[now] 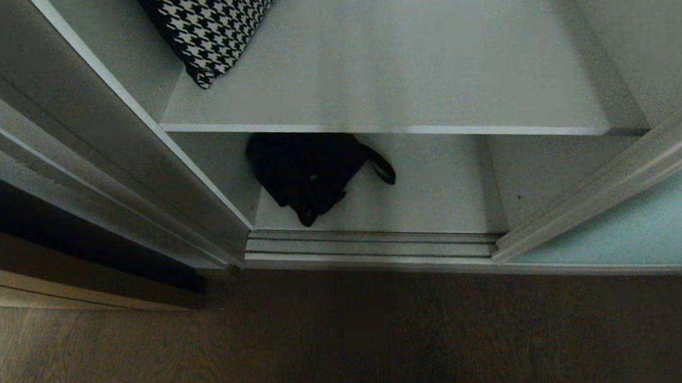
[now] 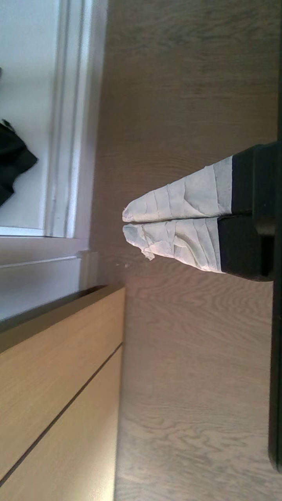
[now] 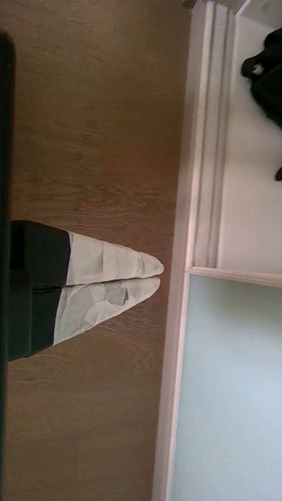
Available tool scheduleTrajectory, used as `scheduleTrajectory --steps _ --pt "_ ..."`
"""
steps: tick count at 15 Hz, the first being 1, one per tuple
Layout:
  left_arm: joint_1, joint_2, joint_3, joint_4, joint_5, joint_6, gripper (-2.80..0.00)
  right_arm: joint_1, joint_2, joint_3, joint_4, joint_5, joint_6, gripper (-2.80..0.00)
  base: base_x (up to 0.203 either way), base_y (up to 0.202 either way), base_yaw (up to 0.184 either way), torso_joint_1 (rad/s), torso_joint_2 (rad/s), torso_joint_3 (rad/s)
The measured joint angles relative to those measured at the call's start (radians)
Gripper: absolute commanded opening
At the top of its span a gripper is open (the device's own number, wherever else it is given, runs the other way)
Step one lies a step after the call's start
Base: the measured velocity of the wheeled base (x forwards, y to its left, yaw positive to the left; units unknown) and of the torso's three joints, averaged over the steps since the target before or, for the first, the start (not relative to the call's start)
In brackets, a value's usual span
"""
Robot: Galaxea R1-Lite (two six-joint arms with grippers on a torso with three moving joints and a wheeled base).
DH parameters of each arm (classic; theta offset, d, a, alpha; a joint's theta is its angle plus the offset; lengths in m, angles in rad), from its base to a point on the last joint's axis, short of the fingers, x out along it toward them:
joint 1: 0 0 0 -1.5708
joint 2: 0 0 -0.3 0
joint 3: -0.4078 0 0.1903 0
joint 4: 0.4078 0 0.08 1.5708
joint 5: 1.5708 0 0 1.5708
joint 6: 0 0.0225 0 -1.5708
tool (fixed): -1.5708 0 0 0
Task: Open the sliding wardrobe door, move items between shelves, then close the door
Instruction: Open the door
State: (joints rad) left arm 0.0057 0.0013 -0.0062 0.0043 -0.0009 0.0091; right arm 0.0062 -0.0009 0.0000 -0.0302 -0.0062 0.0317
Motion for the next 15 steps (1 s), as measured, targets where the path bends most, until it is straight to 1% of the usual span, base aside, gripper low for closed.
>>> scheduleTrajectory --steps 10,15 --pt "0.0 0.0 0.0 0.002 -0.001 0.005 -2.8 -0.001 0.0 0.0 0.0 0.0 0.0 -2.8 0.0 0.0 0.0 0.005 0.0 -0.193" --pt "0.0 0.0 0.003 -0.009 -0.001 0.0 -2.8 -0.001 0.001 0.0 0.0 0.0 0.0 -2.8 0.0 0.0 0.0 0.003 0.0 -0.035"
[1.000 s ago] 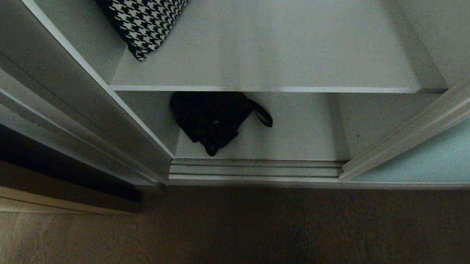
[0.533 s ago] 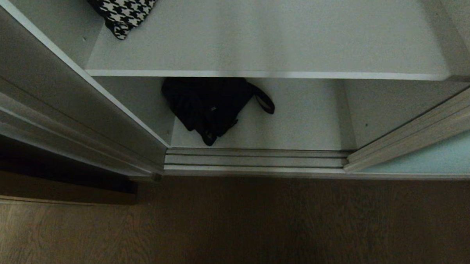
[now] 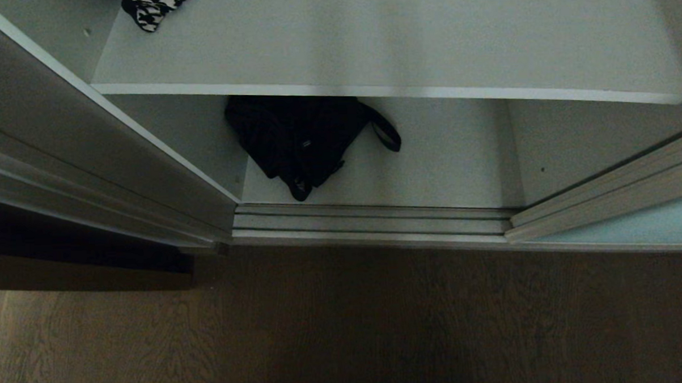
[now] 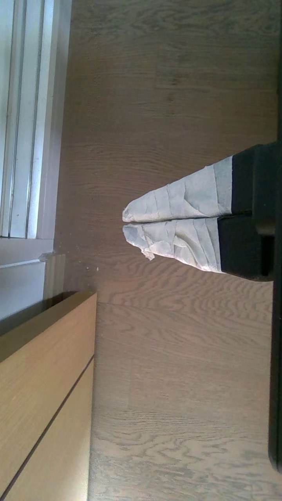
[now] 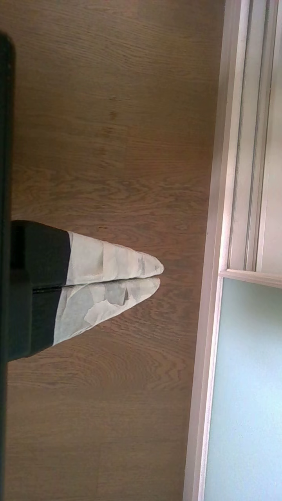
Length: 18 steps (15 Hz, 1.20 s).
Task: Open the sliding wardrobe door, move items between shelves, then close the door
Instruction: Open the door, then place the bag on the higher shelf
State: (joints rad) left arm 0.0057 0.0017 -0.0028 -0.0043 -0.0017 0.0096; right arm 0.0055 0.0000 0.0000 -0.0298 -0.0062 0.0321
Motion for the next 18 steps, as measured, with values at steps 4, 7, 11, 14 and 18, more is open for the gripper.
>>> scheduleTrajectory --steps 4,7,11,14,18 --pt "0.0 0.0 0.001 0.0 0.002 0.005 -2.8 0.0 0.0 0.0 0.0 0.0 -0.001 -2.8 0.0 0.0 0.0 0.0 0.0 0.0" --pt "0.0 0.0 0.001 -0.003 0.004 0.001 -2.8 0.0 0.0 0.0 0.0 0.0 0.0 -2.8 0.0 0.0 0.0 0.0 0.0 0.0" --pt "0.0 0.002 -0.133 0.021 0.027 -0.002 -2.8 0.001 0.0 0.0 -0.001 0.0 -0.001 -2.8 0.0 0.0 0.0 0.0 0.0 0.0" --pt "0.0 0.066 -0.283 0.155 0.029 -0.011 -2.8 0.0 0.0 0.0 0.0 0.0 0.0 -2.8 0.0 0.0 0.0 0.0 0.0 0.0" --pt "-0.001 0.381 -0.451 0.133 0.009 -0.108 -2.8 0.0 0.0 0.0 0.0 0.0 0.0 -2.8 0.0 0.0 0.0 0.0 0.0 0.0"
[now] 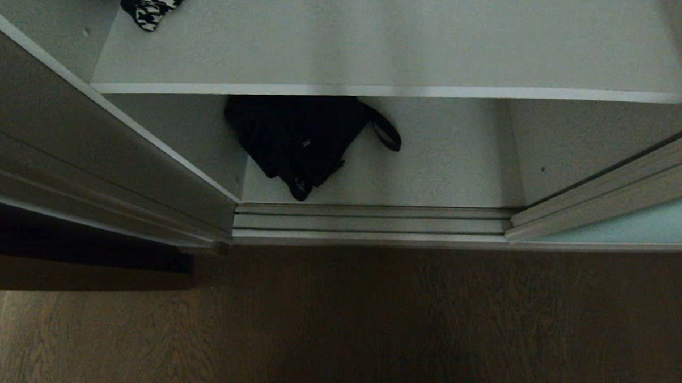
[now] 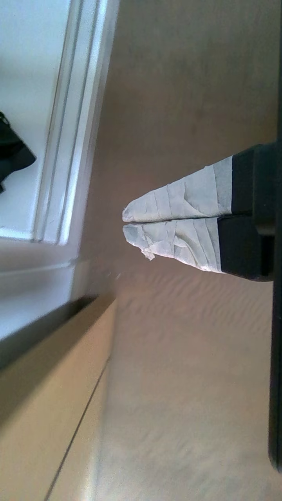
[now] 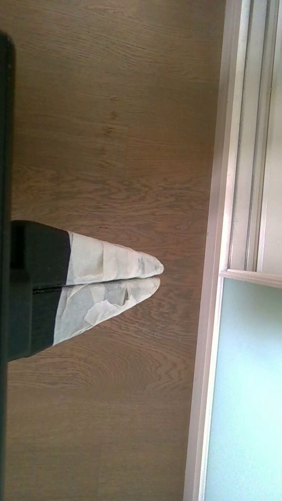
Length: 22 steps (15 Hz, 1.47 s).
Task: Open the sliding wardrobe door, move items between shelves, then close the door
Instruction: Place the bag on the higher shelf
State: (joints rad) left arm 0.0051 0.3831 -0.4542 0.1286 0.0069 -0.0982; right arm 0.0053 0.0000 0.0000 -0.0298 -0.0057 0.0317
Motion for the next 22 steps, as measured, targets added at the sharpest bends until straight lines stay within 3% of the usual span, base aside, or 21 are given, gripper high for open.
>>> scheduleTrajectory --steps 3,6,9,14,17,20,22 --pt "-0.013 0.27 -0.102 -0.031 -0.029 -0.134 -2.8 0.001 0.0 0.0 -0.001 0.0 0.0 -2.8 0.0 0.0 0.0 0.0 0.0 0.0" --pt "-0.11 0.479 -0.109 -0.087 -0.052 -0.255 -2.8 0.0 0.0 0.0 0.0 0.0 0.0 -2.8 0.0 0.0 0.0 0.0 0.0 0.0" --pt "-0.233 0.63 -0.043 -0.262 -0.01 -0.278 -2.8 0.0 0.0 0.0 0.0 0.0 0.0 -2.8 0.0 0.0 0.0 0.0 0.0 0.0" --pt "-0.457 0.818 0.012 -0.424 0.165 -0.349 -2.8 0.001 0.0 0.0 0.0 0.0 0.0 -2.8 0.0 0.0 0.0 0.0 0.0 0.0" --pt "-0.486 0.932 0.025 -0.512 0.184 -0.393 -2.8 0.0 0.0 0.0 0.0 0.0 0.0 -2.8 0.0 0.0 0.0 0.0 0.0 0.0" --pt "-0.491 1.067 0.033 -0.681 0.198 -0.43 -2.8 0.0 0.0 0.0 0.0 0.0 0.0 -2.8 0.0 0.0 0.0 0.0 0.0 0.0" --pt "-0.491 1.162 0.021 -0.813 0.242 -0.449 -2.8 0.0 0.0 0.0 0.0 0.0 0.0 -2.8 0.0 0.0 0.0 0.0 0.0 0.0"
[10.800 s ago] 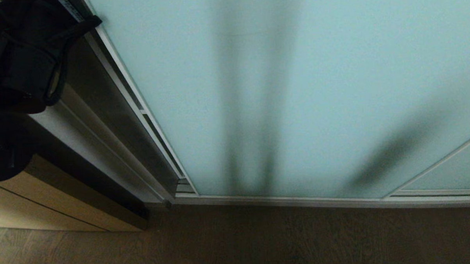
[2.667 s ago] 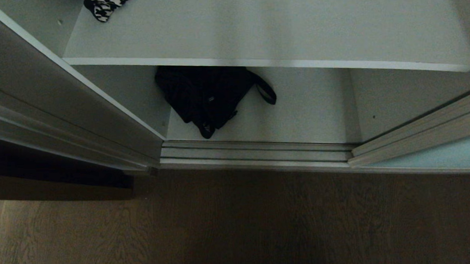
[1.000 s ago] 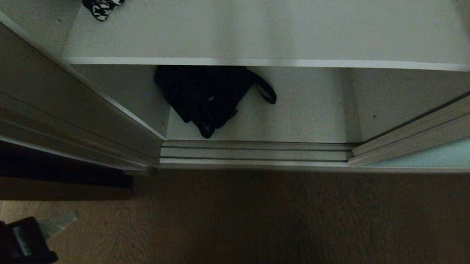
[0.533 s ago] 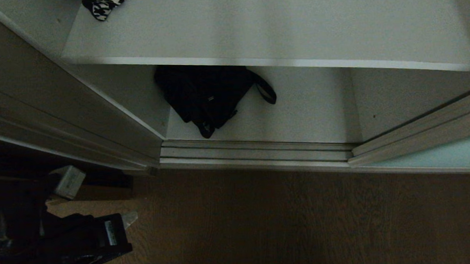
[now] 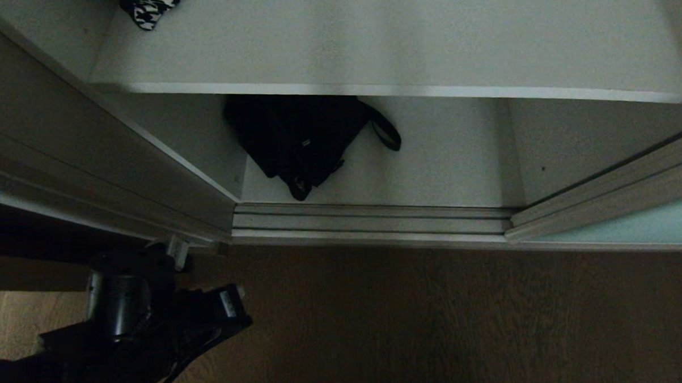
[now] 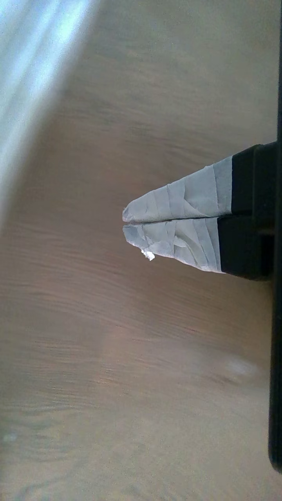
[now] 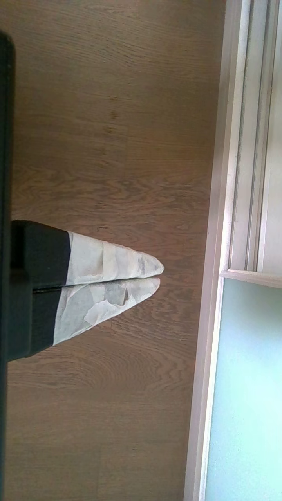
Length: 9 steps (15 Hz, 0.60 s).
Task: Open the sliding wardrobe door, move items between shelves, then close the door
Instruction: Place the bag on the higher shelf
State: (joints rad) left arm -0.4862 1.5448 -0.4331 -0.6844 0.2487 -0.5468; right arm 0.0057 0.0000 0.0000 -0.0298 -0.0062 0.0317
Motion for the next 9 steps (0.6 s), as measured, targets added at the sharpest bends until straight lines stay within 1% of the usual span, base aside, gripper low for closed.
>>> scheduleTrajectory --steps 1,2,4,7,8,9 --pt "-0.001 0.049 -0.02 -0.063 0.014 -0.003 -2.8 0.0 0.0 0.0 0.0 0.0 0.0 -2.8 0.0 0.0 0.0 0.0 0.0 0.0" --pt "-0.001 0.094 -0.047 -0.099 0.02 -0.005 -2.8 0.0 0.0 0.0 0.0 0.0 0.0 -2.8 0.0 0.0 0.0 0.0 0.0 0.0" --pt "-0.002 0.191 -0.14 -0.129 0.033 -0.007 -2.8 0.0 0.0 0.0 0.0 0.0 0.0 -2.8 0.0 0.0 0.0 0.0 0.0 0.0" --pt "-0.003 0.312 -0.284 -0.132 0.05 -0.004 -2.8 0.0 0.0 0.0 -0.001 0.0 0.0 -2.8 0.0 0.0 0.0 0.0 0.0 0.0" --pt "-0.003 0.354 -0.339 -0.132 0.068 -0.002 0.0 0.0 0.0 0.0 0.0 0.0 0.0 -2.8 0.0 0.0 0.0 0.0 0.0 0.0" --pt "-0.003 0.391 -0.388 -0.133 0.089 0.0 0.0 0.0 0.0 0.0 0.0 0.0 0.0 -2.8 0.0 0.0 0.0 0.0 0.0 0.0"
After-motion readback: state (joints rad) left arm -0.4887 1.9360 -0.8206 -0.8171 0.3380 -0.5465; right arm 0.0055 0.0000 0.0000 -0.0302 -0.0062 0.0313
